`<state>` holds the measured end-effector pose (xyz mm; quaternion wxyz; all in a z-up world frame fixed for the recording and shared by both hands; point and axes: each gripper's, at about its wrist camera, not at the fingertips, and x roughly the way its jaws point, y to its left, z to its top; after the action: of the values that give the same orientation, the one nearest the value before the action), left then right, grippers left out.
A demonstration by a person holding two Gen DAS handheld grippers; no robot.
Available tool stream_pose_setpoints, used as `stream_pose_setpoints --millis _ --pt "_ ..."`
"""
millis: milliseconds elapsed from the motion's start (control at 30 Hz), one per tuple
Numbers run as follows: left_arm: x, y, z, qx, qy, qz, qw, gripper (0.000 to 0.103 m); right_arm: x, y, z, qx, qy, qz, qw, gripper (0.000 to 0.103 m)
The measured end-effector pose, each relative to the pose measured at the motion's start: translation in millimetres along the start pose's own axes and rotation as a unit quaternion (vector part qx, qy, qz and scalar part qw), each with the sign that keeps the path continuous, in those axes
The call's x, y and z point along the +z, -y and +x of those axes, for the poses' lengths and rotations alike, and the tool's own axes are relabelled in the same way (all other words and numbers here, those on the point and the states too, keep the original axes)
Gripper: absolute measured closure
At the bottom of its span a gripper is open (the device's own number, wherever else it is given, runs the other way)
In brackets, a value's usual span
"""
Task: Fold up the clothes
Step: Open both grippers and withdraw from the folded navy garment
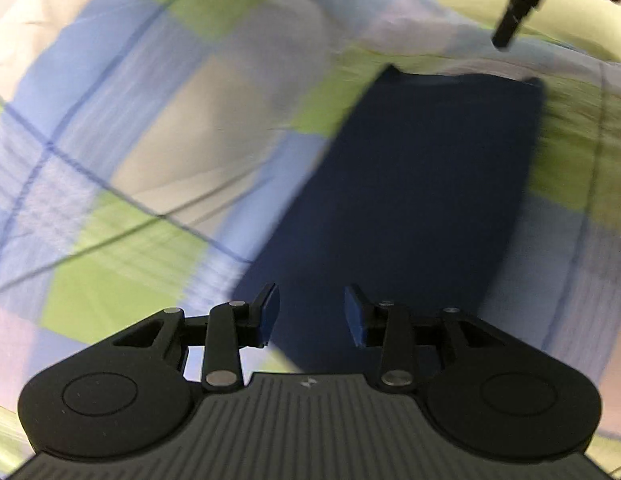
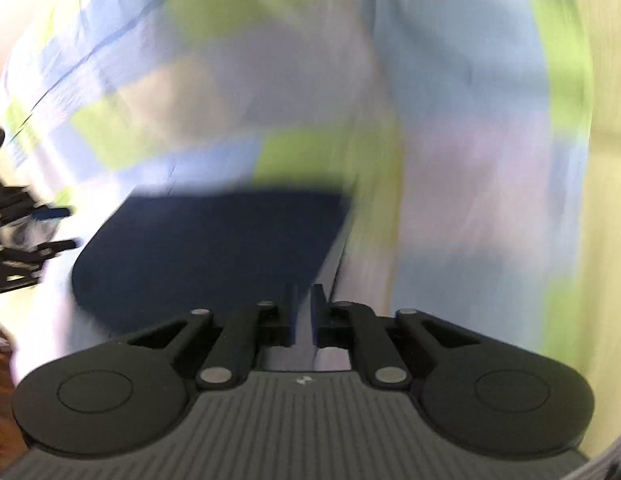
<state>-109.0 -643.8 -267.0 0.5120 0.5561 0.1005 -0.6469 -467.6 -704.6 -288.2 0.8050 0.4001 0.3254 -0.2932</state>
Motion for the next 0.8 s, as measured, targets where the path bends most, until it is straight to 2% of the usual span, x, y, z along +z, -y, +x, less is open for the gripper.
stream_pose_setpoints --millis 100,200,333,433,500,533,567,633,667,700,733,800 --pt "-2 4 10 -0.007 -0.015 -0.02 0.9997 0.059 -19 8 11 0.025 -0.004 0.029 0.999 0.094" --pt "-2 10 12 -0.007 -0.022 -0.011 0.9997 0.059 -25 10 23 0.053 0.005 0.059 0.997 0.093" --pt "-1 12 21 -0.005 -0.027 -0.004 0.9996 0.06 -26 10 31 0.074 0.009 0.056 0.996 0.093" --pt "-1 17 18 -0.008 -0.03 -0.011 0.9994 0.06 -31 11 35 0.088 0.007 0.068 0.994 0.086" --pt "-1 16 20 -0.011 -0.034 -0.021 0.9992 0.06 -32 17 45 0.099 0.001 0.081 0.992 0.086" --pt "-2 16 22 -0.013 -0.035 -0.026 0.999 0.06 -31 19 50 0.109 -0.007 0.089 0.99 0.086" --pt "-2 16 23 -0.015 -0.037 -0.03 0.9987 0.06 -30 18 50 0.123 -0.005 0.082 0.989 0.099" --pt "-1 15 25 -0.017 -0.04 -0.035 0.9985 0.06 -29 11 42 0.131 0.005 0.052 0.99 0.101" --pt "-1 14 26 -0.018 -0.041 -0.039 0.9982 0.06 -24 -1 33 0.122 0.017 0.01 0.992 0.102" --pt "-1 12 26 -0.02 -0.042 -0.044 0.998 0.06 -22 -4 27 0.111 0.024 0.001 0.994 0.102" --pt "-1 11 27 -0.021 -0.043 -0.049 0.9977 0.06 -20 -6 23 0.1 0.03 -0.002 0.995 0.102" --pt "-3 9 28 -0.024 -0.04 -0.061 0.997 0.06 -16 -1 4 0.042 0.054 0.01 0.998 0.103"
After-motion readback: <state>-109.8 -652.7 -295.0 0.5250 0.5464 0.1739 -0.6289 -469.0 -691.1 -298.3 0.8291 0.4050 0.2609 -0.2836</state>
